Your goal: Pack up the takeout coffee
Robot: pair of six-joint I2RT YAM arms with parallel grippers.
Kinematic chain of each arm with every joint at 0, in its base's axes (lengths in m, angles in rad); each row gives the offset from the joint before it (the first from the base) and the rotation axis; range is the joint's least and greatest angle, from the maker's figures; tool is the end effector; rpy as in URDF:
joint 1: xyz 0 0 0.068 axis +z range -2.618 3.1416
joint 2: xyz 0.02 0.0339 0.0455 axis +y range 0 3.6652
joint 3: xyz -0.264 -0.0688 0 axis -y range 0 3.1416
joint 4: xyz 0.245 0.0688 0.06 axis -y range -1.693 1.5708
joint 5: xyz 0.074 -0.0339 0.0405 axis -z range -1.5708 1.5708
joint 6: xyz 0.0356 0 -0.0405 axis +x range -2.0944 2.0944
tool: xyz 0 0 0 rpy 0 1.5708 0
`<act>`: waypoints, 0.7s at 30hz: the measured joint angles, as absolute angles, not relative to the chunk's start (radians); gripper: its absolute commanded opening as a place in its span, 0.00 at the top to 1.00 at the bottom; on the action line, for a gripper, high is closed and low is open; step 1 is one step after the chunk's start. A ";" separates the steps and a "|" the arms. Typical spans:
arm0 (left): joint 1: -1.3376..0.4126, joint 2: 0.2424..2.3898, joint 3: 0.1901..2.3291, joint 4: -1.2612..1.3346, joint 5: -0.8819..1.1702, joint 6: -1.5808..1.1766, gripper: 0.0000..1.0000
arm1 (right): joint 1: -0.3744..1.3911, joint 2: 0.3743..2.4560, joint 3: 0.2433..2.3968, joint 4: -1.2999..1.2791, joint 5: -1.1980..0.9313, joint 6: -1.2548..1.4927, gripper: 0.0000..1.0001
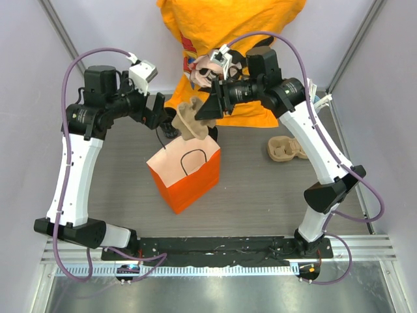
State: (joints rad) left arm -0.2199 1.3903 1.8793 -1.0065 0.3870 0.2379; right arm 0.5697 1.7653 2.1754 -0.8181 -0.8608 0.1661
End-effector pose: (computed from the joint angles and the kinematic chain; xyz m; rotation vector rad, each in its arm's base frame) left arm 0.2446 -0.0684 0.4883 0.6948 1.9496 -0.3922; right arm 0.2894 0.2175 0.4867 -0.9804 1.8169 1.3139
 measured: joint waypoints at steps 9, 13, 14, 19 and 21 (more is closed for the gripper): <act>-0.208 1.390 1.839 -0.989 0.466 0.235 0.09 | 0.603 1.738 2.071 -0.775 -0.907 0.223 0.78; -0.207 1.390 1.822 -0.985 0.485 0.235 0.15 | 0.603 1.725 2.041 -0.767 -0.915 0.240 0.78; -0.207 1.390 1.821 -0.986 0.490 0.235 0.19 | 0.603 1.722 2.037 -0.764 -0.917 0.243 0.78; -0.207 1.390 1.821 -0.984 0.509 0.235 0.38 | 0.605 1.707 2.015 -0.756 -0.922 0.252 0.78; -0.207 1.390 1.821 -0.985 0.519 0.235 0.41 | 0.610 1.702 2.004 -0.750 -0.923 0.257 0.78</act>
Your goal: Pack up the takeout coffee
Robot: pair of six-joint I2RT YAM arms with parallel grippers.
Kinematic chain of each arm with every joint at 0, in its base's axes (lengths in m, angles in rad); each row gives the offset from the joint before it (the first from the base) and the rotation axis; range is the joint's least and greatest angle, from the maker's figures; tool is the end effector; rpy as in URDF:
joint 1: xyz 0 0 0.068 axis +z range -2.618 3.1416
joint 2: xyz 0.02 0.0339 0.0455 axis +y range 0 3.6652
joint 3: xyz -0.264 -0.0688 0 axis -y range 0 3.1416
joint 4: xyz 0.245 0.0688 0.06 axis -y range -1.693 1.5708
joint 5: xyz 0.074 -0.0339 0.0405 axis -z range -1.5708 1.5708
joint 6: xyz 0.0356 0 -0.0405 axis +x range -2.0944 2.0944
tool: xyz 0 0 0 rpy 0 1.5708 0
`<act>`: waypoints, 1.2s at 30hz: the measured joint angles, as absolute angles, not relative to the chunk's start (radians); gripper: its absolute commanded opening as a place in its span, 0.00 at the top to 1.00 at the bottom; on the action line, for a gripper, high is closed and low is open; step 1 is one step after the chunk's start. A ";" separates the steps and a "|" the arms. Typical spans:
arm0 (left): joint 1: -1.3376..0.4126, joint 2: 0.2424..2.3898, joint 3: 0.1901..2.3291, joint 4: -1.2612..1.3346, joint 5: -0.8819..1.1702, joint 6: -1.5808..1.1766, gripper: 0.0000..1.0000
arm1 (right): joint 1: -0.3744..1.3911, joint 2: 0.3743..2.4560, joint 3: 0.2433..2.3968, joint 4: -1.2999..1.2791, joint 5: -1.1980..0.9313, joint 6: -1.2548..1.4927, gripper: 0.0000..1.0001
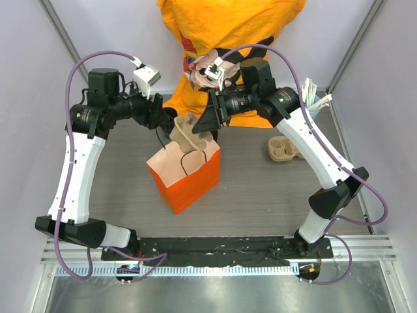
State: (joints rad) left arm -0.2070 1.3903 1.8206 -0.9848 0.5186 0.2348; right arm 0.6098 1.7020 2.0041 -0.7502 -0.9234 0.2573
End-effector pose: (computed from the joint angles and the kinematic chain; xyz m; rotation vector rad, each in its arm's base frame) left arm 0.2503 -0.0706 0.4747 0.7506 1.9492 -0.5321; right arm 0.2761 0.2275 0.4640 -0.9852 1.8948 1.4588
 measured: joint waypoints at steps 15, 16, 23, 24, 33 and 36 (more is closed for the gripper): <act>-0.207 1.390 1.794 -0.986 0.561 0.241 0.61 | 0.646 1.695 1.954 -0.704 -0.915 0.307 0.78; -0.207 1.390 1.794 -0.987 0.562 0.241 0.63 | 0.646 1.695 1.953 -0.696 -0.918 0.321 0.78; -0.207 1.390 1.788 -0.986 0.569 0.243 0.71 | 0.646 1.700 1.946 -0.633 -0.934 0.392 0.78; -0.207 1.390 1.786 -0.987 0.570 0.242 0.72 | 0.646 1.701 1.938 -0.621 -0.937 0.404 0.78; -0.207 1.390 1.778 -0.987 0.574 0.242 0.77 | 0.651 1.710 1.841 -0.583 -0.941 0.467 0.78; -0.207 1.390 1.776 -0.987 0.577 0.239 0.77 | 0.653 1.710 1.831 -0.578 -0.941 0.471 0.79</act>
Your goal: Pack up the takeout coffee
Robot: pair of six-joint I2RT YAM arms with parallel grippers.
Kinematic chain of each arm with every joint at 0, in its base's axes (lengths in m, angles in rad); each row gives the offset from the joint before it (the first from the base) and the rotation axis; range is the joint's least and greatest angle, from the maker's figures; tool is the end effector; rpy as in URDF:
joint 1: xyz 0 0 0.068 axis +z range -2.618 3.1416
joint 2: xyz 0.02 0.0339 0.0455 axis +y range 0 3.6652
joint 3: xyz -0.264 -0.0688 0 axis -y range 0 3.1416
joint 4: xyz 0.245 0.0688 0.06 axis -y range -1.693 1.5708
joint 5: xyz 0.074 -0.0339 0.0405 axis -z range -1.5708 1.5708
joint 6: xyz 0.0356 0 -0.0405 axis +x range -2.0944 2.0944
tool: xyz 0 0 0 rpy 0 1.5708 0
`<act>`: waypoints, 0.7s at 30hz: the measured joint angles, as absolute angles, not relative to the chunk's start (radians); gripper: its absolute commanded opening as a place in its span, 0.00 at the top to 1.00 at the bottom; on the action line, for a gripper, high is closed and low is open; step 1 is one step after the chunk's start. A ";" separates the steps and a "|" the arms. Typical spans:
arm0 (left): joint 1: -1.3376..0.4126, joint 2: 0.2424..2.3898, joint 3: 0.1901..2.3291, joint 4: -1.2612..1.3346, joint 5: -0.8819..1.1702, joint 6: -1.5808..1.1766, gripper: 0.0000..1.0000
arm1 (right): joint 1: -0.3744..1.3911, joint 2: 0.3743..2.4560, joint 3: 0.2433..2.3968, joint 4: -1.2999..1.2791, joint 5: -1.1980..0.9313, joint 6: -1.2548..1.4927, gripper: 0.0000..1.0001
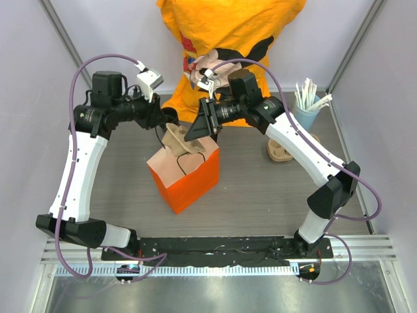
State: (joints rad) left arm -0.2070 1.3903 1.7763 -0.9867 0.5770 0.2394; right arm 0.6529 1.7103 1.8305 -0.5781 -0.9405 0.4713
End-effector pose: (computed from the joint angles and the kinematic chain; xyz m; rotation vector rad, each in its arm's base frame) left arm 0.2531 -0.0730 0.4623 0.7837 1.9714 -0.6041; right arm 0.2827 0.2524 0.4219 -0.8612 2.0540 1.6173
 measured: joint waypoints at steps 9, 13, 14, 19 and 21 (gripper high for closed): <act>-0.207 1.390 1.776 -0.983 0.575 0.218 0.80 | 0.654 1.710 1.803 -0.585 -0.886 0.458 0.79; -0.207 1.390 1.776 -0.983 0.577 0.208 0.80 | 0.654 1.710 1.803 -0.602 -0.850 0.442 0.79; -0.207 1.390 1.776 -0.983 0.578 0.207 0.80 | 0.654 1.710 1.803 -0.604 -0.847 0.440 0.79; -0.207 1.390 1.776 -0.983 0.595 0.194 0.82 | 0.654 1.710 1.803 -0.600 -0.861 0.448 0.78; -0.207 1.390 1.776 -0.983 0.601 0.191 0.82 | 0.653 1.710 1.800 -0.585 -0.882 0.462 0.78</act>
State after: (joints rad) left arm -0.2070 1.3903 1.7763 -0.9833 0.6014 0.1909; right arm 0.6529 1.7103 1.8000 -0.5854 -0.8818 0.4622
